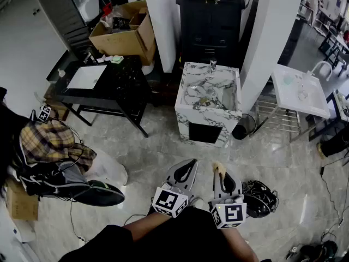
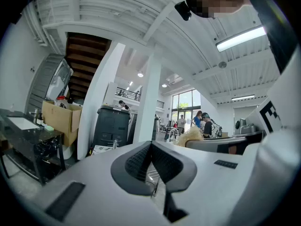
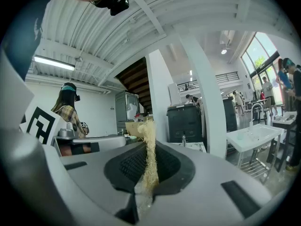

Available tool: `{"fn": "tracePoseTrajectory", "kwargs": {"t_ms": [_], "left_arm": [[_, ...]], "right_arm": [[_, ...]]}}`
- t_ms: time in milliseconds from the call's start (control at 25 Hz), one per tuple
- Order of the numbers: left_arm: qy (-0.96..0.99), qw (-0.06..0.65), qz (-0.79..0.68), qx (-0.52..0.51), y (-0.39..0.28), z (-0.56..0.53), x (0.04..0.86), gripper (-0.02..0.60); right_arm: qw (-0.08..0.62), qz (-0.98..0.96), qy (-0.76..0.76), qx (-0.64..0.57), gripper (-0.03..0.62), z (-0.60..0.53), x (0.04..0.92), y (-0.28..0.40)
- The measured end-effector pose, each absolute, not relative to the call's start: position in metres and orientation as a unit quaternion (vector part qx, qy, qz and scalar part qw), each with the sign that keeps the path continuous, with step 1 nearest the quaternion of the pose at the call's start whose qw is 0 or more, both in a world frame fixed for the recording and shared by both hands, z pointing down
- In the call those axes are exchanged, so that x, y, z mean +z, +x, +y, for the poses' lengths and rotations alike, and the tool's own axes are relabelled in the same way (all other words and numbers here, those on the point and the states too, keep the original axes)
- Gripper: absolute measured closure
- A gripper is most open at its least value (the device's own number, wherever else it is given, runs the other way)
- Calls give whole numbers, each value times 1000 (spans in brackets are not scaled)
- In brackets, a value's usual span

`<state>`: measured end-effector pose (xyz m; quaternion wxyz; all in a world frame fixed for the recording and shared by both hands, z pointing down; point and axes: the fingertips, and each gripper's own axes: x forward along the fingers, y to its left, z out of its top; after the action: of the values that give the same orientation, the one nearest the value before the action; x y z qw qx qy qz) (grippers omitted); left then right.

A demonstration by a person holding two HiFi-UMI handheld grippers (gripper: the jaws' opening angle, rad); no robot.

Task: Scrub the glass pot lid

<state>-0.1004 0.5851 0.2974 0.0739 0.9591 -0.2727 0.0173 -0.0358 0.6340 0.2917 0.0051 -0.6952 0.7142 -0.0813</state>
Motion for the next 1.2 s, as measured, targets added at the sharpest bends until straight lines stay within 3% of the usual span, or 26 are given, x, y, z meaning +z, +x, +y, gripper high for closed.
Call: {"fn": "tracePoseTrajectory", "kwargs": {"t_ms": [520,1200], "left_arm": [[946,79,-313,37,-122,578,323,566],[955,119,-269,41,-38,433,344,566]], "right_arm": [[37,719,-687,-101,539,636,311,-26],[-8,692,-712,-118,539,496,335,43]]}}
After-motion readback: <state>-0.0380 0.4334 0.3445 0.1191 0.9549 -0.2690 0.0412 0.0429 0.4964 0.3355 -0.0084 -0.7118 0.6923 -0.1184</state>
